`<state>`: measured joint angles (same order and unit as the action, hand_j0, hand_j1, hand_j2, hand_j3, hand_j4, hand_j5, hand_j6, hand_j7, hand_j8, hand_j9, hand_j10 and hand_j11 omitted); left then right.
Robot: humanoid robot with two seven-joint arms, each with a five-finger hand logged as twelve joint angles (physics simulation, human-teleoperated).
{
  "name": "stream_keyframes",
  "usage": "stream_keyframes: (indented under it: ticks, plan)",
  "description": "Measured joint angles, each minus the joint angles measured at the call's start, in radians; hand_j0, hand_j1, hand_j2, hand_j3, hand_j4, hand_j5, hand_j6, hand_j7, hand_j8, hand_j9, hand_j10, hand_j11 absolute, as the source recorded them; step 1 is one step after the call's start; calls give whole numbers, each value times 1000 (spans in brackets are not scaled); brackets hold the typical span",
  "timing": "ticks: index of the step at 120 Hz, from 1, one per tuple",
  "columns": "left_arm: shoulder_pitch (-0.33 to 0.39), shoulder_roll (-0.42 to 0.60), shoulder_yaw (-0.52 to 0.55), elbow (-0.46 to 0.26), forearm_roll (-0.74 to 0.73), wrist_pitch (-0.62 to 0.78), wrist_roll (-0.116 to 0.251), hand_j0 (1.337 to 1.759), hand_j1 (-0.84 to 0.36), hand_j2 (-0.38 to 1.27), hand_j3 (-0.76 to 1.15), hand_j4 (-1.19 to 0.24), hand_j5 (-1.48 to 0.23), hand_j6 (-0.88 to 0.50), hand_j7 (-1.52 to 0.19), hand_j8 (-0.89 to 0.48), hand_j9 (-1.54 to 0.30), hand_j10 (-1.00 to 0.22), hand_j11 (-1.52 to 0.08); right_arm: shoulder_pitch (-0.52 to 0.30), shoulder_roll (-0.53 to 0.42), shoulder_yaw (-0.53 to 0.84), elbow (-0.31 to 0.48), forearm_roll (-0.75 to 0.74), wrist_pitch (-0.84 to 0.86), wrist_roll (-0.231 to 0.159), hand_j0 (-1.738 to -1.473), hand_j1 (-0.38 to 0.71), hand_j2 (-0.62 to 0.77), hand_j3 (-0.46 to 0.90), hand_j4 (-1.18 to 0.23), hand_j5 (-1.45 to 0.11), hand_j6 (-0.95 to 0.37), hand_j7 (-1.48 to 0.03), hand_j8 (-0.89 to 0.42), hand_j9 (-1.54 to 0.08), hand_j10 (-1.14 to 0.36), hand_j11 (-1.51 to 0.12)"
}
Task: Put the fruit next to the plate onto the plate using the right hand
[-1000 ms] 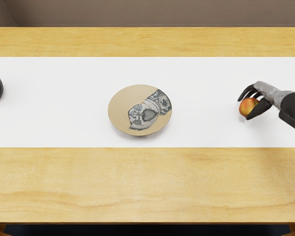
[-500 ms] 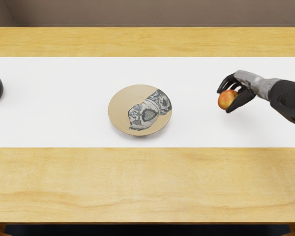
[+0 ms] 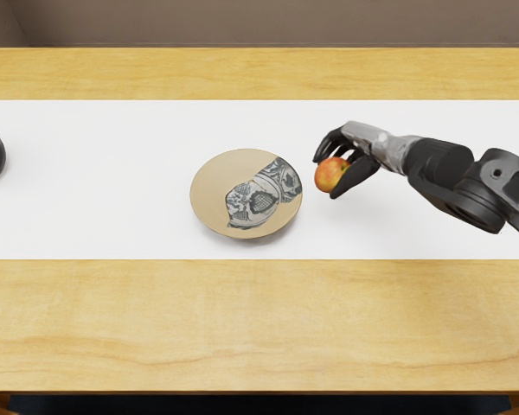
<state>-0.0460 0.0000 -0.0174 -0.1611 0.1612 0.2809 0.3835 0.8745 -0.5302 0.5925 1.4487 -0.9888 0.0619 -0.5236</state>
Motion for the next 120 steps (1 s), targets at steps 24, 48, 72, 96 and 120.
stream_keyframes:
  ticks: [24,48,72,96,120]
  plan:
    - [0,0,0,0,0,0,0,1658,349,1,0,-1,0,-1,0,-1,0,-1,0,14,95,0,-43,-1,-26,2,-1658,256,309,0,-637,-951,-481,-884,-366,-930,-541,-930]
    - [0,0,0,0,0,0,0,1658,349,1,0,-1,0,-1,0,-1,0,-1,0,19,173,0,-79,-4,-45,6,-1657,219,276,0,-647,-935,-510,-884,-396,-925,-569,-926]
    - [0,0,0,0,0,0,0,1658,349,1,0,-1,0,-1,0,-1,0,-1,0,31,253,-7,-126,-11,-48,7,-1657,233,356,1,-656,-921,-525,-884,-417,-916,-589,-917]
    - [0,0,0,0,0,0,0,1658,349,1,0,-1,0,-1,0,-1,0,-1,0,24,287,-27,-139,-16,-48,7,-1656,204,306,0,-661,-914,-537,-884,-434,-907,-606,-908]
    - [0,0,0,0,0,1,0,1658,349,1,0,-1,0,-1,0,-1,0,-1,0,22,301,-50,-145,-16,-49,5,-1656,185,223,0,-613,-834,-538,-814,-451,-828,-613,-831]
